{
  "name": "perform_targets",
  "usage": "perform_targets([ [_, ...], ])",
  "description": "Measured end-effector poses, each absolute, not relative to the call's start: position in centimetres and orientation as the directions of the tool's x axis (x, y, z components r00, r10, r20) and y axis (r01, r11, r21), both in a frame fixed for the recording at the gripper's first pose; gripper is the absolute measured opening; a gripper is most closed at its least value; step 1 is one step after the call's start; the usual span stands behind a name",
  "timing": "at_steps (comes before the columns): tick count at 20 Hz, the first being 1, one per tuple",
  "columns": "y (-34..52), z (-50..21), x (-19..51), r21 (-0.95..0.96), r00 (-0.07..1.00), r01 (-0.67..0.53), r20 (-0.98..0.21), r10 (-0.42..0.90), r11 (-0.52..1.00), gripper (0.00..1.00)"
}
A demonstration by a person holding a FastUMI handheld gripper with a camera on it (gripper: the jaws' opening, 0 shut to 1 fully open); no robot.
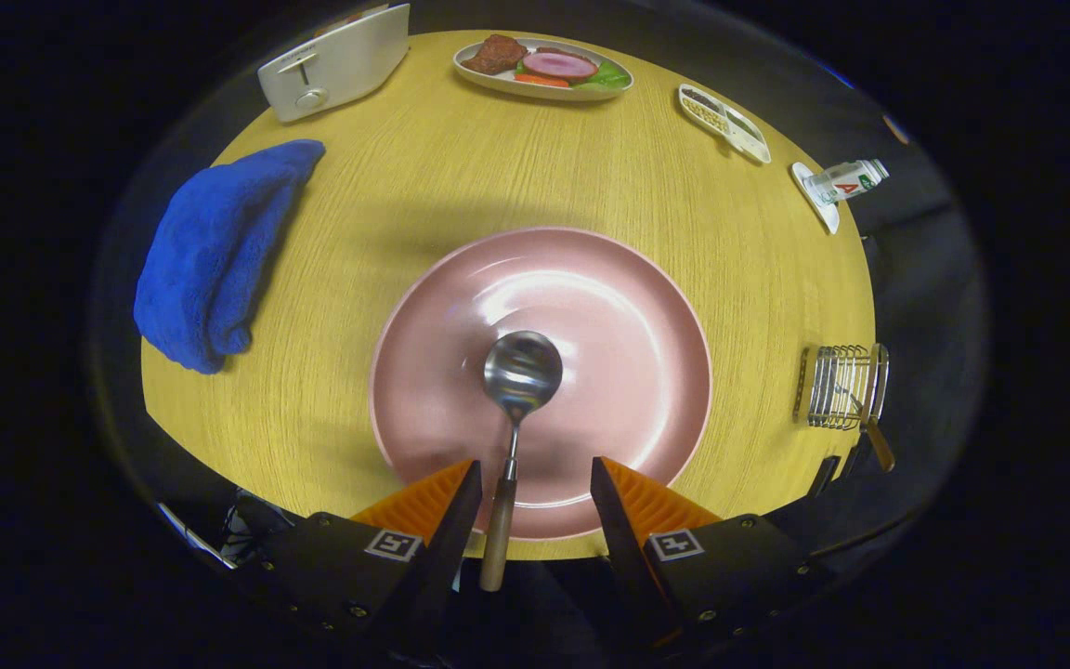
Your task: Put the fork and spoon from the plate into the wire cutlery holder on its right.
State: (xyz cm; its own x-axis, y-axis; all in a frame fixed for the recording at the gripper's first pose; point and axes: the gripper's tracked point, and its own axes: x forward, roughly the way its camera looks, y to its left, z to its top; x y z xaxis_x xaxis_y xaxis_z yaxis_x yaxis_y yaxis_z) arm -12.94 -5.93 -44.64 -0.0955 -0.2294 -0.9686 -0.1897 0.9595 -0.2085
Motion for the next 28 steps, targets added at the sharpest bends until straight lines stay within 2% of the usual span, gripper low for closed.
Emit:
perform_targets([
  [7,-5.9,-46.0,-13.4,-0.186,-0.101,-0.208,-0.972,-0.21,0.96,0.73],
  [9,-5.6,-46.4,-13.3,-0.172,-0.098,-0.216,-0.975,-0.197,0.961,0.58],
  [10,-5.5,-46.5,-13.4,-0.171,-0.104,-0.22,-0.975,-0.197,0.961,0.4],
  [11,-5.3,-46.8,-13.6,-0.158,-0.107,-0.222,-0.977,-0.185,0.962,0.37],
  [13,-5.2,-46.8,-13.6,-0.157,-0.112,-0.249,-0.975,-0.19,0.956,0.15],
  [14,-5.4,-46.6,-13.6,-0.167,-0.116,-0.259,-0.972,-0.202,0.951,0.15],
  [15,-5.3,-46.6,-13.7,-0.155,-0.128,-0.25,-0.973,-0.192,0.956,0.07],
  [28,-8.9,-42.1,-11.8,-0.275,-0.08,-0.228,-0.951,-0.299,0.934,0.07],
])
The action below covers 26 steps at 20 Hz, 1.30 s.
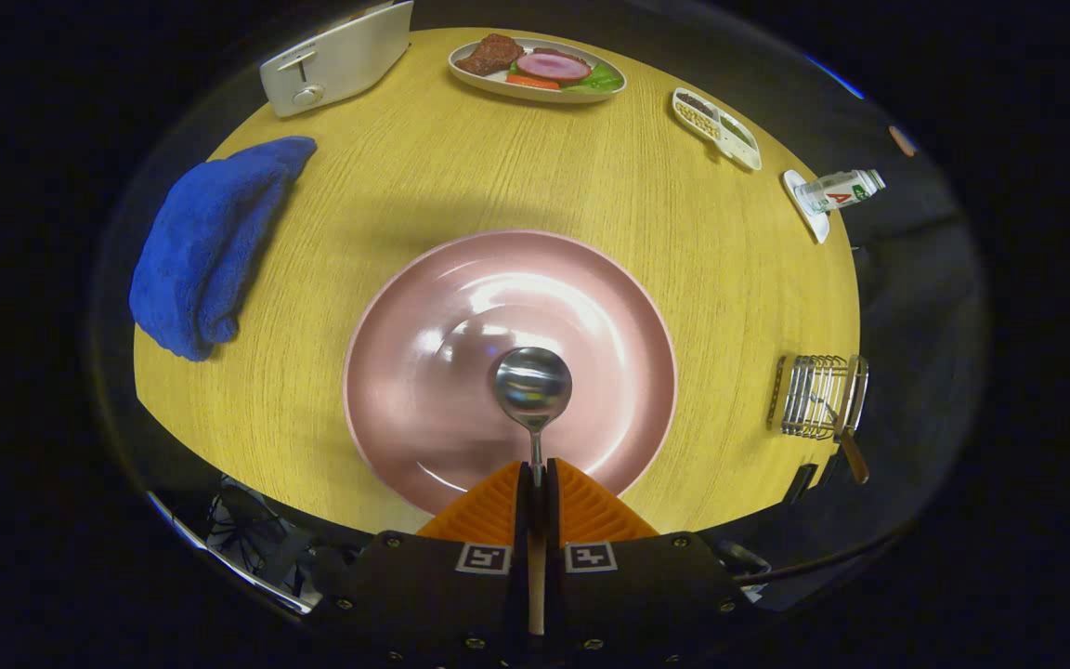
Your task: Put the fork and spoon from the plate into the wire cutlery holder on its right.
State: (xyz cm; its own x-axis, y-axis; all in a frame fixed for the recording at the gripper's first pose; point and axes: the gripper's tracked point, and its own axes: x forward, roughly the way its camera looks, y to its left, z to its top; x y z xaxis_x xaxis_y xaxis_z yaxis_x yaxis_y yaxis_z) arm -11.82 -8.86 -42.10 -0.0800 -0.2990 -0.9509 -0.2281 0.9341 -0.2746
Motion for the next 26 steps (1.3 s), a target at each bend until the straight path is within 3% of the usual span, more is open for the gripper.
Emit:
perform_targets([
  [5,-11.2,-39.0,-9.9,-0.341,-0.036,-0.208,-0.934,-0.356,0.917,0.07],
  [11,-15.3,-34.7,-8.1,-0.404,-0.002,-0.102,-0.914,-0.406,0.909,0.07],
  [26,-32.6,-31.4,-9.1,-0.501,-0.145,0.174,-0.864,-0.482,0.848,0.07],
])
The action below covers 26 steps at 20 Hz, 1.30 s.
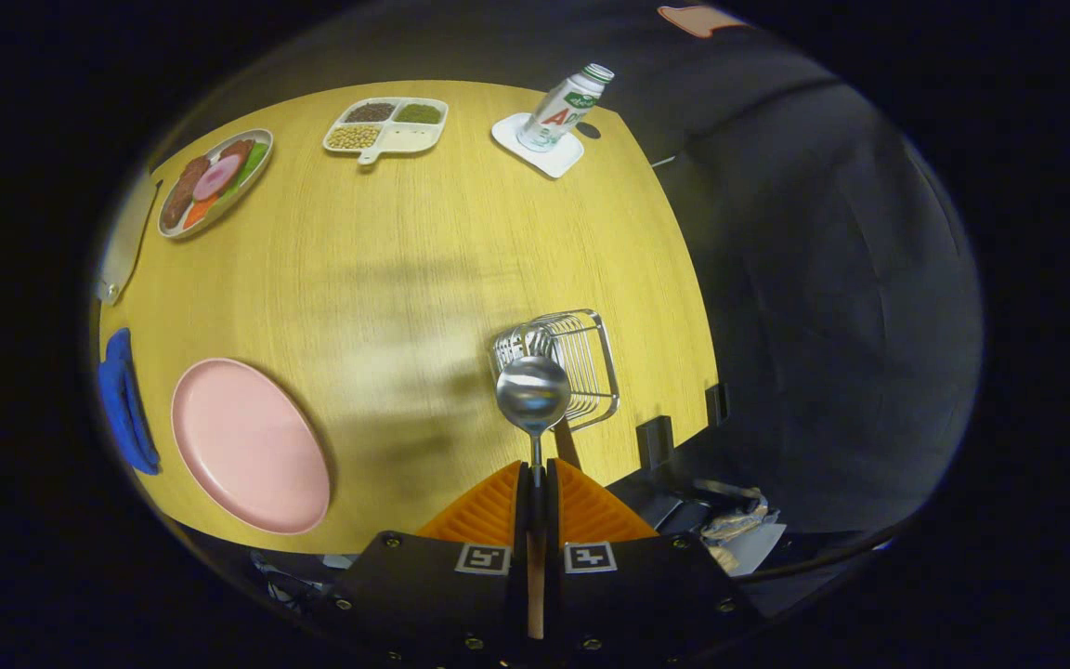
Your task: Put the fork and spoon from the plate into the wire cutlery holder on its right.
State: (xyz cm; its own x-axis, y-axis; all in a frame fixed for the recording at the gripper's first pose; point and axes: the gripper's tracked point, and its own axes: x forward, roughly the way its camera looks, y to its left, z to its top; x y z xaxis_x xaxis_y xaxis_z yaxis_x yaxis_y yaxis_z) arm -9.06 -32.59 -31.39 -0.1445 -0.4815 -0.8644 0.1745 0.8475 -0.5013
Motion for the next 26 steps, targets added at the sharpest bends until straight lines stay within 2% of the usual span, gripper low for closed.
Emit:
perform_targets([
  [8,-36.2,-32.2,-8.8,-0.489,-0.187,0.17,-0.868,-0.46,0.855,0.07],
  [10,-37.3,-32.2,-9.2,-0.501,-0.184,0.153,-0.861,-0.473,0.852,0.15],
  [11,-37.3,-32.2,-8.9,-0.497,-0.177,0.155,-0.864,-0.47,0.854,0.15],
  [13,-37.4,-32.2,-8.5,-0.489,-0.162,0.165,-0.87,-0.466,0.856,0.32],
  [20,-36.7,-31.8,-8.1,-0.487,-0.141,0.149,-0.872,-0.469,0.861,0.34],
  [23,-36.2,-31.5,-7.0,-0.474,-0.082,0.168,-0.881,-0.466,0.864,0.34],
  [26,-35.7,-30.4,-4.8,-0.453,0.063,0.23,-0.876,-0.478,0.861,0.34],
])
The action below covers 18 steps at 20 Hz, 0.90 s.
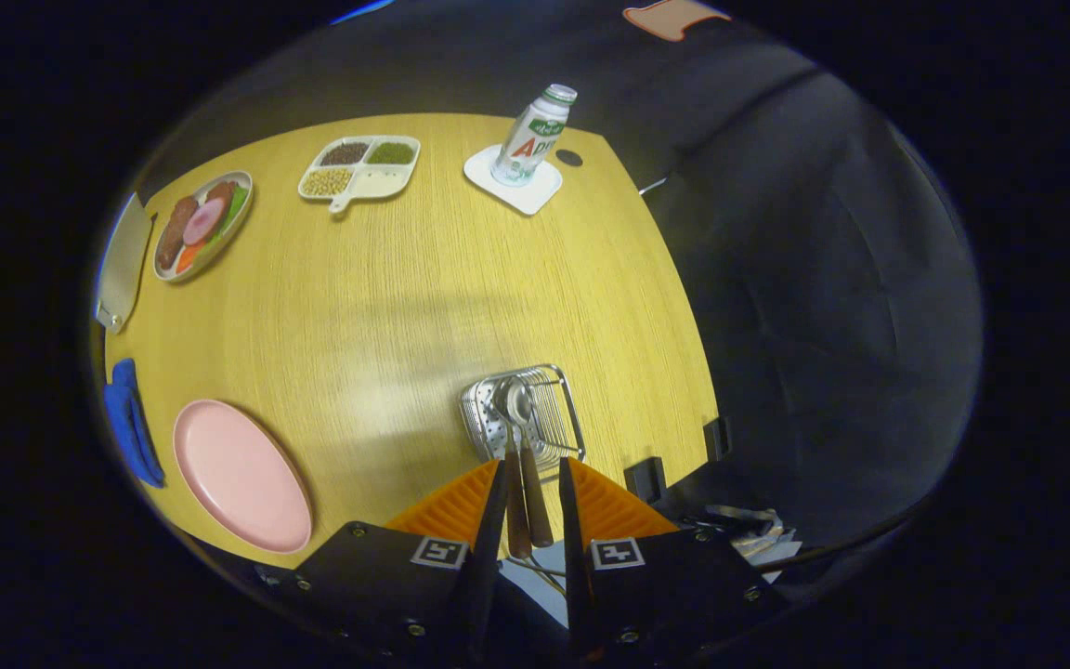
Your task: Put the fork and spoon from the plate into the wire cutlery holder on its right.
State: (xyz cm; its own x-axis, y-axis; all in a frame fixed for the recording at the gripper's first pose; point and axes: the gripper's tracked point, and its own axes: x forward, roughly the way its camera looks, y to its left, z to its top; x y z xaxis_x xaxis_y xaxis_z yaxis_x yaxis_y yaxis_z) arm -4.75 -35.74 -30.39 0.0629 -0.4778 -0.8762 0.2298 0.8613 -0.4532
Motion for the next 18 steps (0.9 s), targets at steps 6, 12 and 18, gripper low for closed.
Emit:
perform_targets([
  [6,-34.1,-23.7,1.0,-0.393,0.452,0.331,-0.732,-0.509,0.858,0.34],
  [12,-29.2,-13.2,5.1,-0.264,0.784,0.36,-0.434,-0.443,0.895,0.34],
  [18,-24.2,-6.9,6.5,-0.175,0.923,0.293,-0.204,-0.326,0.94,0.33],
])
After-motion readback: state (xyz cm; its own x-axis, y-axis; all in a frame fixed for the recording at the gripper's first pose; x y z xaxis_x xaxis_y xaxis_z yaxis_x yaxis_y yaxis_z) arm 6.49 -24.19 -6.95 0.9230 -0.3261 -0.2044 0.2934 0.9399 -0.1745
